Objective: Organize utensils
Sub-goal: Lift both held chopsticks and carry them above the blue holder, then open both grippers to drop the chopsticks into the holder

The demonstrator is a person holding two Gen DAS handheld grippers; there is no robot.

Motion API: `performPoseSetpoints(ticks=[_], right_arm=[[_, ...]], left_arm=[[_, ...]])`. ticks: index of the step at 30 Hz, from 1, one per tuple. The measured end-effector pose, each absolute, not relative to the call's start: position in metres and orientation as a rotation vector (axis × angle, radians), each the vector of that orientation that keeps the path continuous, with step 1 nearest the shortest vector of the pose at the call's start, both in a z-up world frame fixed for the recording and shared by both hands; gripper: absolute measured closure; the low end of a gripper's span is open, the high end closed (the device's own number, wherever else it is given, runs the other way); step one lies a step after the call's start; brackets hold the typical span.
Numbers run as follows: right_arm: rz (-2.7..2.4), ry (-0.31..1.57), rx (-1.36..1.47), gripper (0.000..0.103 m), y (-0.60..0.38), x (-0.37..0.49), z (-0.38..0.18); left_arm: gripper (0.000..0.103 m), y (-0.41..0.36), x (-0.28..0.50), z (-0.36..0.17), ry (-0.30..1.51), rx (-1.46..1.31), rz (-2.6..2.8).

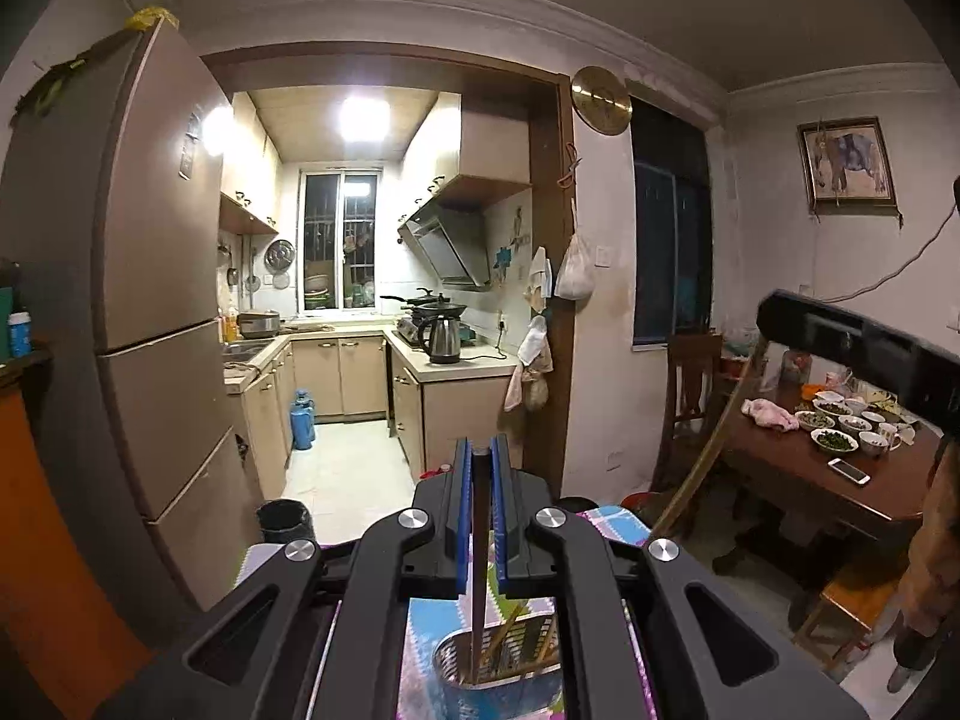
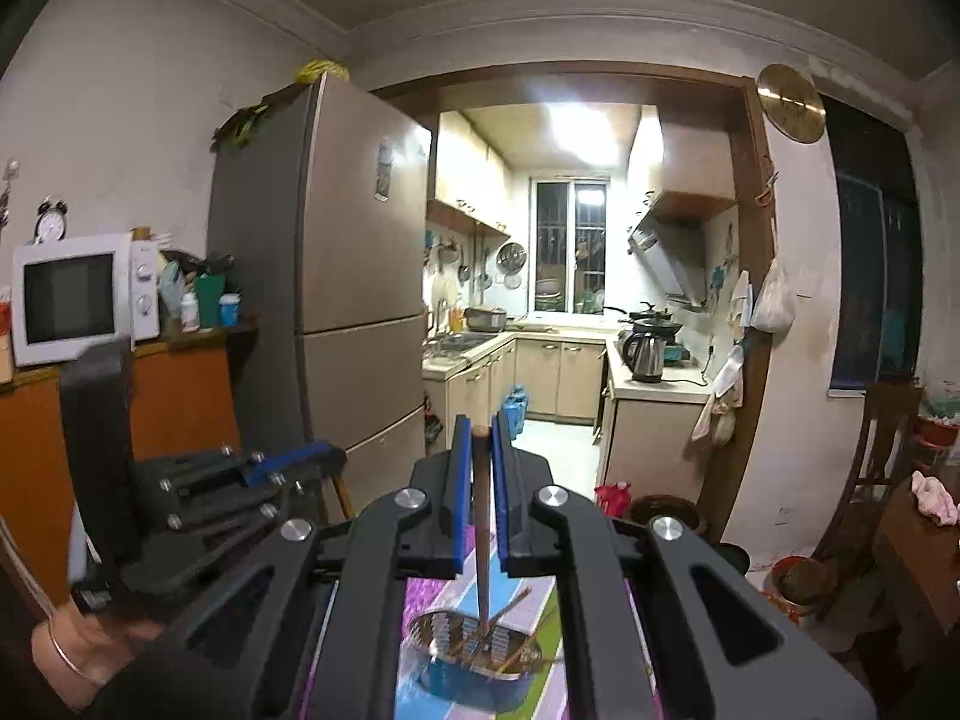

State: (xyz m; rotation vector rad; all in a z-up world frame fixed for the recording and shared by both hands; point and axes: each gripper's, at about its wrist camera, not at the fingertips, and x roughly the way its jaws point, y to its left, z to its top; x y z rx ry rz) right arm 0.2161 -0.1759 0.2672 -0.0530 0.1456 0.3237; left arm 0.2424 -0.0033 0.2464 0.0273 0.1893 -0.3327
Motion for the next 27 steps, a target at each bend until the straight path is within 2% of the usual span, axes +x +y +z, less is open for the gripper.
performPoseSetpoints(ticks=[7, 18, 23, 27], right_arm=[[0.284, 0.191, -0.023, 0.098, -0.178, 0.266, 0.241], [0.266, 0.387, -0.025, 0.098, -0.171, 0.325, 0.14], [0.248, 0.453, -0.06, 0.097, -0.162, 0.338, 0.112], [0.241, 0.416, -0.044, 0.084, -0.166, 0.328, 0.114]], left_arm=[[0.096, -0.027, 0.29, 0.219, 0.226, 0.046, -0.359], [0.096, -0.03, 0.344, 0.142, 0.318, 0.048, -0.366], [0.096, -0.028, 0.355, 0.114, 0.354, 0.081, -0.297], [0.094, -0.023, 0.352, 0.109, 0.343, 0.103, -0.245]])
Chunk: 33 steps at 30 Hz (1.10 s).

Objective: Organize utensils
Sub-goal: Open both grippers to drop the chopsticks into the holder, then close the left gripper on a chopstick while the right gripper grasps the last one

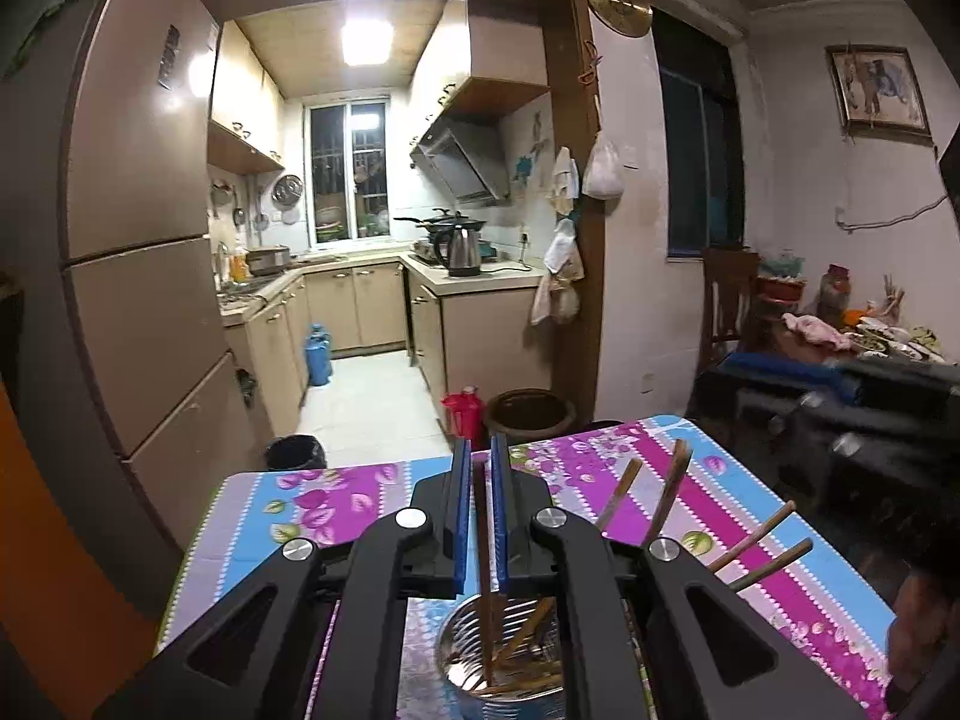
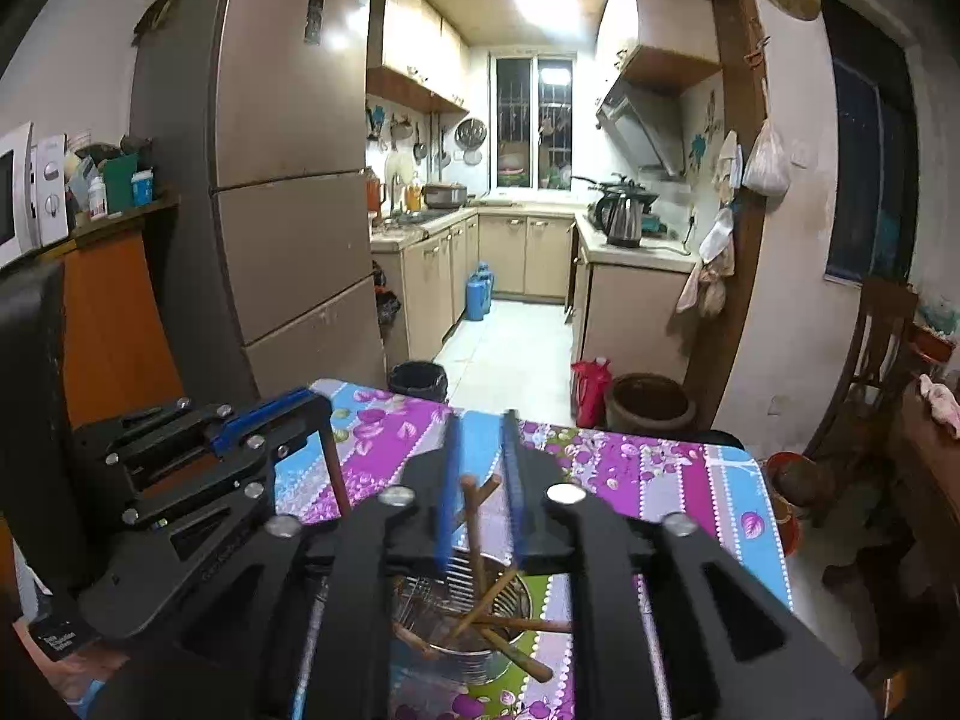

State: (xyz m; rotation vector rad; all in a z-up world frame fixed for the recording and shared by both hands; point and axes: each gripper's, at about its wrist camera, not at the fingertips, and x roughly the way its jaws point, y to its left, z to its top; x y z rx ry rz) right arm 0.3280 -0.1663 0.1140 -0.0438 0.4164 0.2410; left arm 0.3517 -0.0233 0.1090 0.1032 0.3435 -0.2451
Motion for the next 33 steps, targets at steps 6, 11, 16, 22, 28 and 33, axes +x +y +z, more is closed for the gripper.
performPoseSetpoints(ticks=[6, 11, 16, 22, 28, 33], right_arm=[[0.247, 0.343, -0.013, 0.084, -0.187, 0.299, 0.136], [0.271, 0.317, -0.039, 0.077, -0.197, 0.261, 0.137], [0.298, 0.301, -0.057, 0.065, -0.211, 0.209, 0.122], [0.318, 0.343, -0.095, 0.057, -0.221, 0.163, 0.089], [0.314, 0.378, -0.102, 0.051, -0.234, 0.115, 0.059], [0.276, 0.405, -0.069, 0.039, -0.256, 0.069, 0.036]], left_arm=[[0.094, -0.014, 0.322, 0.118, 0.268, 0.145, -0.082], [0.094, -0.012, 0.268, 0.12, 0.177, 0.192, 0.027], [0.094, -0.017, 0.211, 0.109, 0.109, 0.241, 0.059], [0.094, -0.031, 0.158, 0.097, 0.058, 0.292, 0.064], [0.094, -0.045, 0.118, 0.078, 0.039, 0.348, 0.069], [0.077, -0.052, 0.091, 0.055, 0.093, 0.36, 0.007]])
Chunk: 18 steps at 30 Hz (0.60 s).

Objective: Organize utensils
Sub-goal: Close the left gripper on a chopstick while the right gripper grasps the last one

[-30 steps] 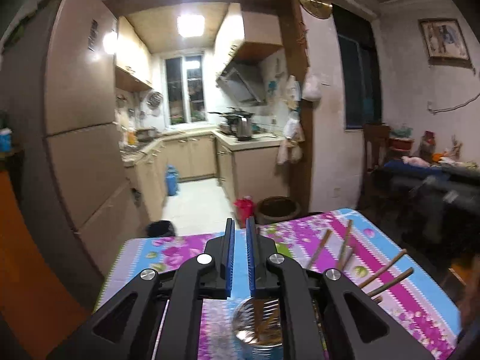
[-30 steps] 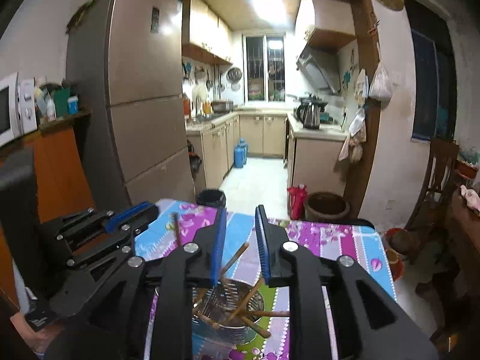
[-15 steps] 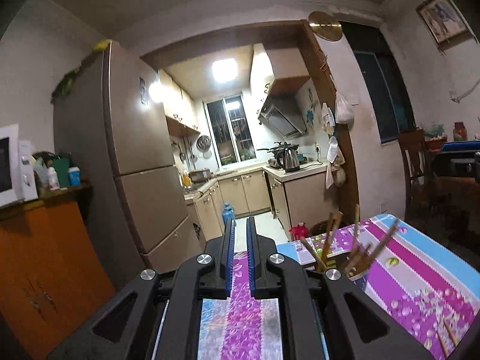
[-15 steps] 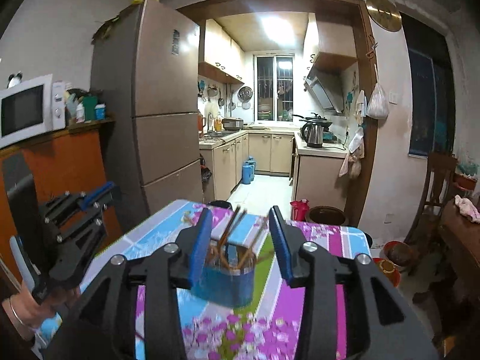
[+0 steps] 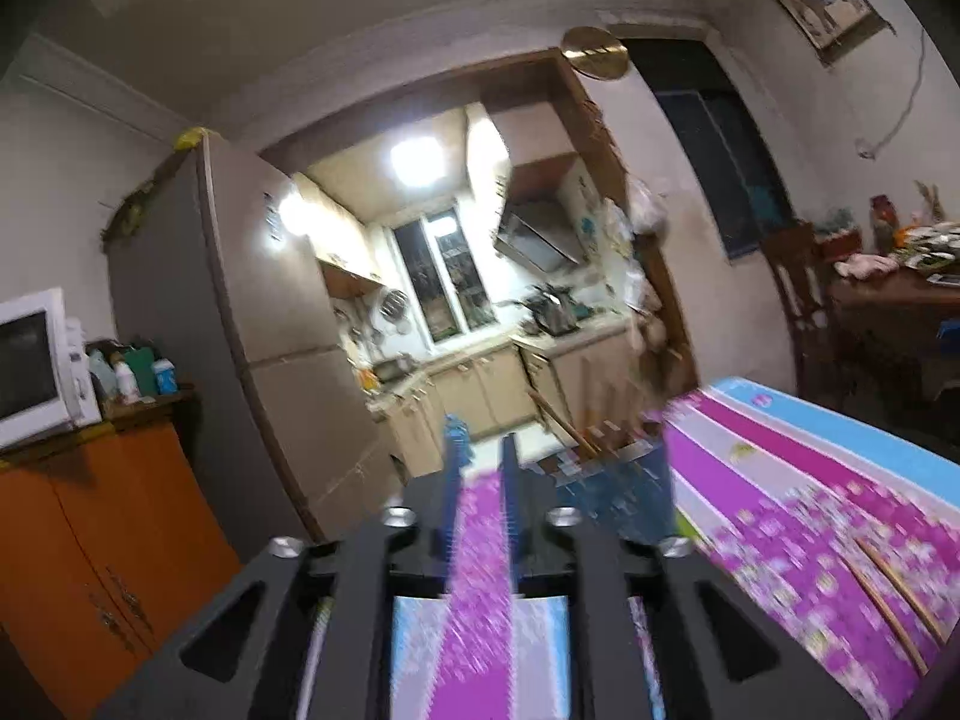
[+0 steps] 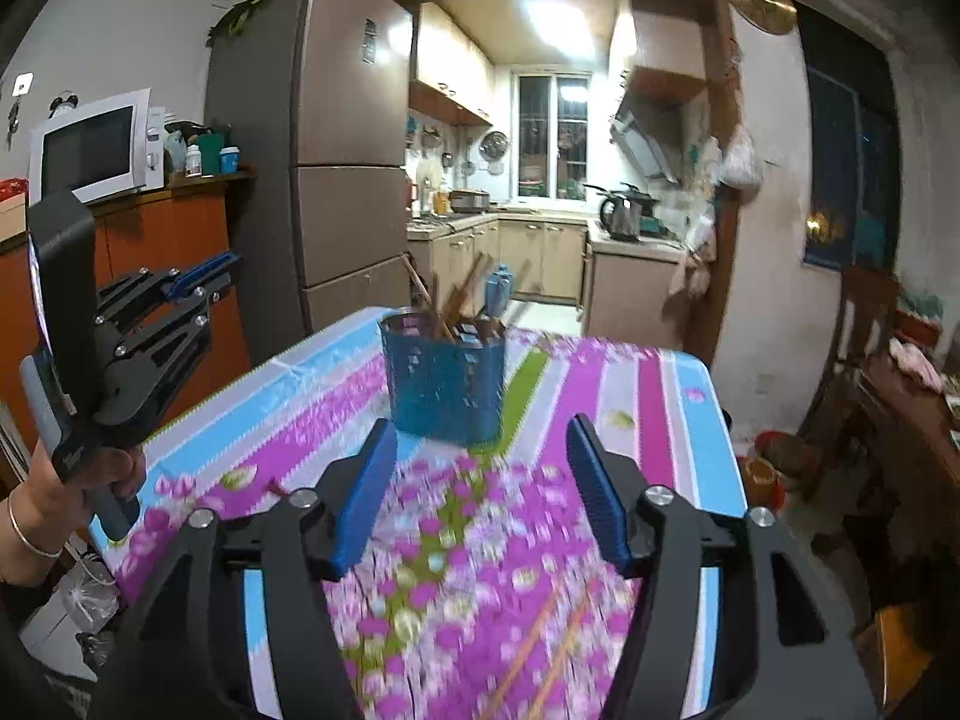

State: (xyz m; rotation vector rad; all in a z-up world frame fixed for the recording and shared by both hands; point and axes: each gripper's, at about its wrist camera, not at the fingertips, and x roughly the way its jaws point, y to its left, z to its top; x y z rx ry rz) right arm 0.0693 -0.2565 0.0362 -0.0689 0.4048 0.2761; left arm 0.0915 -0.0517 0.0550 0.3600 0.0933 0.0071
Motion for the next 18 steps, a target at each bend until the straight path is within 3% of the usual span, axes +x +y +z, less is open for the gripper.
performPoseSetpoints(ticks=[4, 7, 8, 9, 10, 12, 15, 18], right_arm=[[0.187, 0.441, -0.055, 0.035, -0.288, 0.023, 0.007], [0.109, 0.487, -0.099, 0.035, -0.302, -0.008, -0.024], [0.092, 0.501, -0.114, 0.037, -0.304, -0.016, -0.034], [0.08, 0.517, -0.124, 0.043, -0.305, -0.024, -0.044], [0.079, 0.54, -0.129, 0.048, -0.303, -0.033, -0.057], [0.102, 0.566, -0.119, 0.066, -0.3, -0.047, -0.08], [0.157, 0.578, -0.124, 0.078, -0.281, -0.059, -0.107], [0.181, 0.568, -0.093, 0.079, -0.272, -0.061, -0.121]], left_arm=[[0.065, -0.044, 0.053, 0.023, 0.216, 0.293, -0.171], [0.047, -0.047, 0.021, -0.004, 0.293, 0.281, -0.298], [0.038, -0.05, 0.014, -0.011, 0.312, 0.281, -0.319], [0.036, -0.053, 0.006, -0.019, 0.338, 0.268, -0.345], [0.036, -0.056, -0.001, -0.027, 0.374, 0.238, -0.385], [0.036, -0.063, -0.009, -0.041, 0.438, 0.174, -0.474], [0.037, -0.087, -0.023, -0.057, 0.454, 0.176, -0.573], [0.041, -0.108, -0.04, -0.071, 0.428, 0.248, -0.618]])
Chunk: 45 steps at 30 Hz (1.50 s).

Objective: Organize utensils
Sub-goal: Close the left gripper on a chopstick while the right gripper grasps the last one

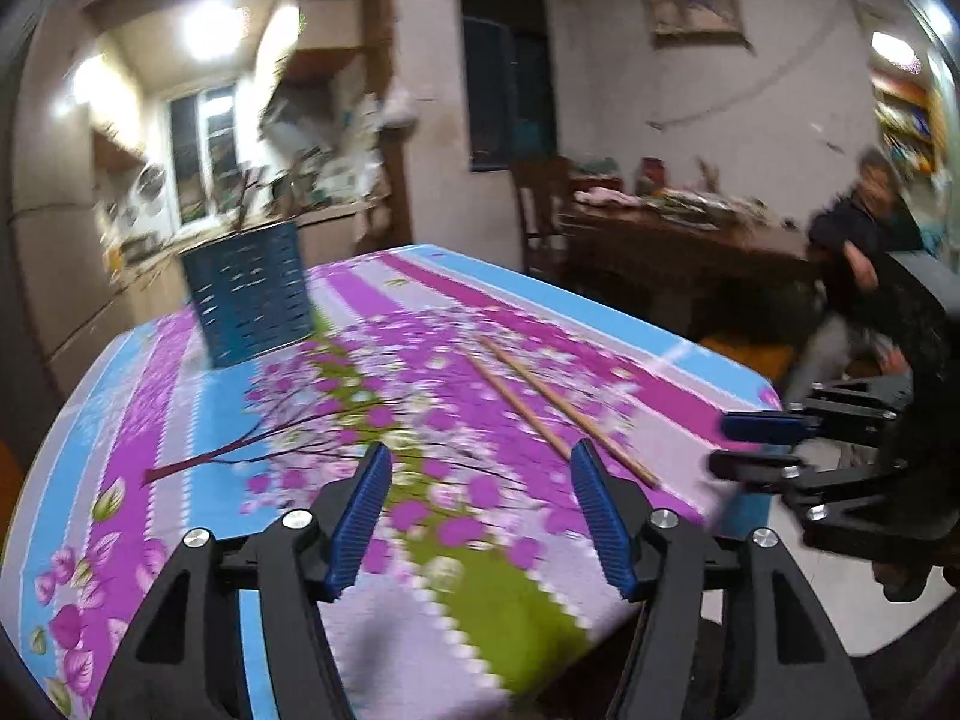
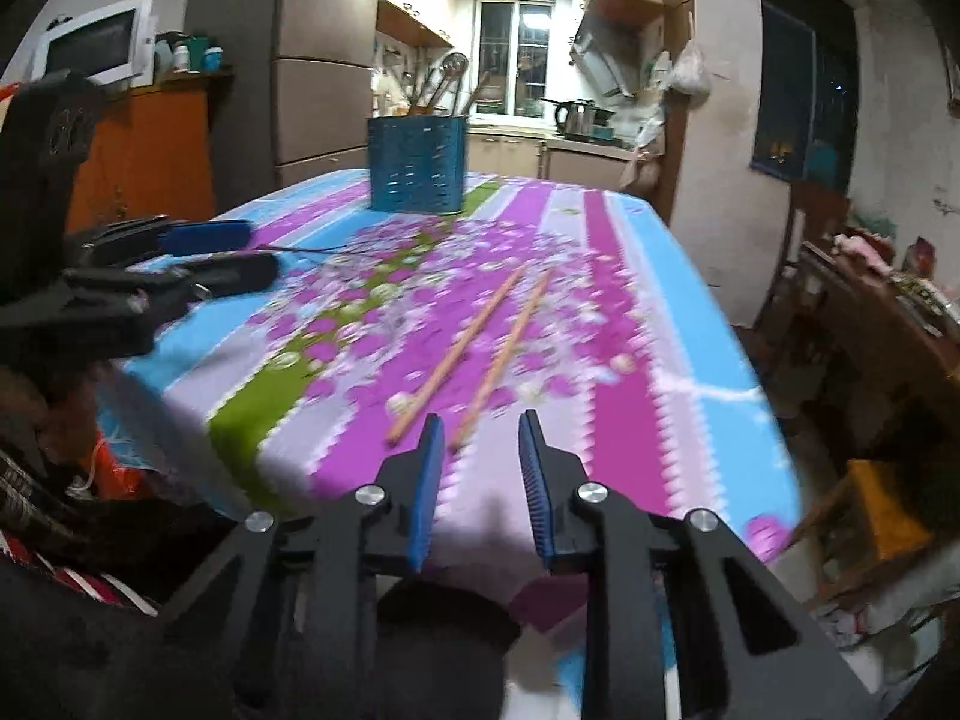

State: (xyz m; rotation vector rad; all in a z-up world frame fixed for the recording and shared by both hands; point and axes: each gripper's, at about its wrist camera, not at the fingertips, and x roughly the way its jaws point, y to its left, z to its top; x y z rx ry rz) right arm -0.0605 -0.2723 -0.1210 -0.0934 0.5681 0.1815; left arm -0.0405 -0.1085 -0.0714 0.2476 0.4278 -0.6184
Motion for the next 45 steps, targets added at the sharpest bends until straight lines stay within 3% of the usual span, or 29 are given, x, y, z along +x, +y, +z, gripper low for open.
performPoseSetpoints(ticks=[4, 7, 17, 19, 27, 30, 34, 39, 45], right_arm=[[0.205, 0.565, -0.032, 0.08, -0.271, -0.055, -0.135], [0.194, 0.564, -0.02, 0.088, -0.274, -0.048, -0.142], [0.207, 0.549, -0.031, 0.088, -0.278, -0.038, -0.151], [0.204, 0.545, -0.04, 0.098, -0.279, -0.039, -0.15], [0.24, 0.551, 0.087, 0.098, -0.315, -0.044, -0.148], [0.265, 0.559, 0.116, 0.098, -0.322, -0.042, -0.15], [0.288, 0.564, 0.132, 0.098, -0.326, -0.044, -0.15], [0.293, 0.562, 0.139, 0.098, -0.327, -0.046, -0.15], [0.279, 0.559, 0.137, 0.098, -0.323, -0.045, -0.149]], left_arm=[[0.041, -0.121, -0.053, -0.075, 0.409, 0.285, -0.642], [0.041, -0.125, -0.059, -0.076, 0.403, 0.288, -0.658], [0.042, -0.127, -0.058, -0.081, 0.424, 0.305, -0.646], [0.042, -0.131, -0.058, -0.083, 0.433, 0.307, -0.664], [0.042, -0.167, -0.056, -0.107, 0.478, 0.367, -0.717], [0.054, -0.182, -0.047, -0.123, 0.509, 0.378, -0.679], [0.061, -0.182, -0.038, -0.132, 0.519, 0.344, -0.612], [0.09, -0.183, -0.039, -0.135, 0.502, 0.353, -0.58], [0.095, -0.168, -0.035, -0.132, 0.492, 0.336, -0.53]])
